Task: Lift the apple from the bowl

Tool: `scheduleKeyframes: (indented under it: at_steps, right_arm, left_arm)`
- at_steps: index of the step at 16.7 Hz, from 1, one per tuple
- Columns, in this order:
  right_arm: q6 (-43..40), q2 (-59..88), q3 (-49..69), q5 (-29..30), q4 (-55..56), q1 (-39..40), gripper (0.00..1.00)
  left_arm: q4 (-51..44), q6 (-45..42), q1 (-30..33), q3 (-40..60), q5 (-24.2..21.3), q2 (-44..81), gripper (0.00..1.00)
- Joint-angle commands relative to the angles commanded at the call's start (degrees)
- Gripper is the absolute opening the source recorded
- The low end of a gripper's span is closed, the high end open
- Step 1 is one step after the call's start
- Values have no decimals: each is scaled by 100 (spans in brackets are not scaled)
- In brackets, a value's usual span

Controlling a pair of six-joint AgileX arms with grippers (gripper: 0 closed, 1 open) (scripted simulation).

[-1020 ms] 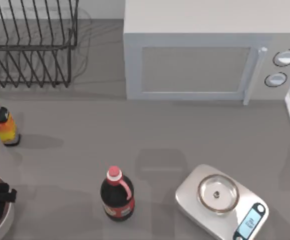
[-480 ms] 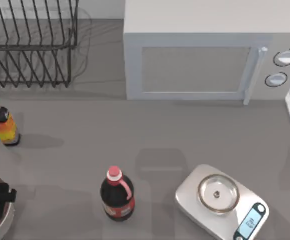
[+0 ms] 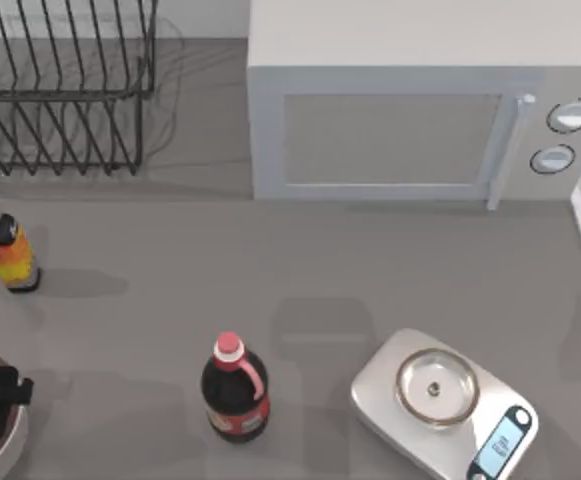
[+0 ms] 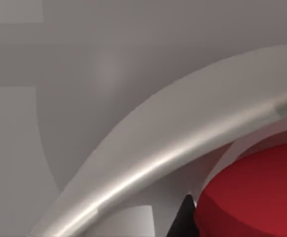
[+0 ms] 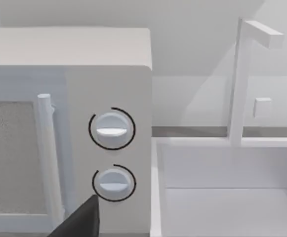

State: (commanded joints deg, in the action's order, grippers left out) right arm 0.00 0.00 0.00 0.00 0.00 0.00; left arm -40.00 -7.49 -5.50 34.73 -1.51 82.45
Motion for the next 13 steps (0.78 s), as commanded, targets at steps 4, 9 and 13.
scheduleKeyframes:
  at_steps: [4,9,13]
  right_arm:
    - [0,0,0,0,0,0,100]
    - [0,0,0,0,0,0,100]
    - [0,0,0,0,0,0,100]
  left_arm:
    - [-398,3,4,387,-1,39,0]
    - [-2240,24,27,2148,-2,54,0]
    - [-4276,58,58,3946,-1,-76,0]
